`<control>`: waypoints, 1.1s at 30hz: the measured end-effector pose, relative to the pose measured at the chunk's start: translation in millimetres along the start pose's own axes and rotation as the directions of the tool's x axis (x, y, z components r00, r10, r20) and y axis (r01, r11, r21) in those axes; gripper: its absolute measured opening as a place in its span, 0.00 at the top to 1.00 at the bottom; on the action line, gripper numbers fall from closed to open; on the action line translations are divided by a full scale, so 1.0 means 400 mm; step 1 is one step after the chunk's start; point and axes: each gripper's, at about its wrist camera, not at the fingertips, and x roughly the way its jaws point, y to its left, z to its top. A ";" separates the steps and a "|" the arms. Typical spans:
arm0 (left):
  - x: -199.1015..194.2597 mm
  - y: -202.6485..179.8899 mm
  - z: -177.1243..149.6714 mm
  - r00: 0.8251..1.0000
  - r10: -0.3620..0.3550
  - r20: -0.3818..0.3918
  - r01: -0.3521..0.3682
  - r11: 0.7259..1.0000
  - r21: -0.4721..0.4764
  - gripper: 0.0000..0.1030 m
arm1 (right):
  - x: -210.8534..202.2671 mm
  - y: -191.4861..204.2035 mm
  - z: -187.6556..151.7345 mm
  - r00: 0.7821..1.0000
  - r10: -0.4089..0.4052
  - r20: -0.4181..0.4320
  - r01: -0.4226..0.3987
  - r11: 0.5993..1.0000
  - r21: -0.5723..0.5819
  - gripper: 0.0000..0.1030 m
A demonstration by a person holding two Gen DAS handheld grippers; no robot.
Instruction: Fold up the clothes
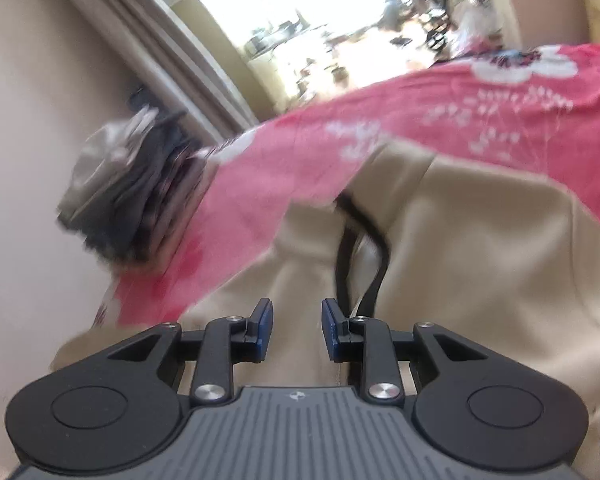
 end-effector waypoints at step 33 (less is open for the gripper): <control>-0.010 -0.005 -0.003 1.000 0.021 0.004 -0.021 1.000 -0.010 0.40 | -0.563 -0.125 -0.198 0.949 -0.307 0.069 0.254 0.877 0.409 0.75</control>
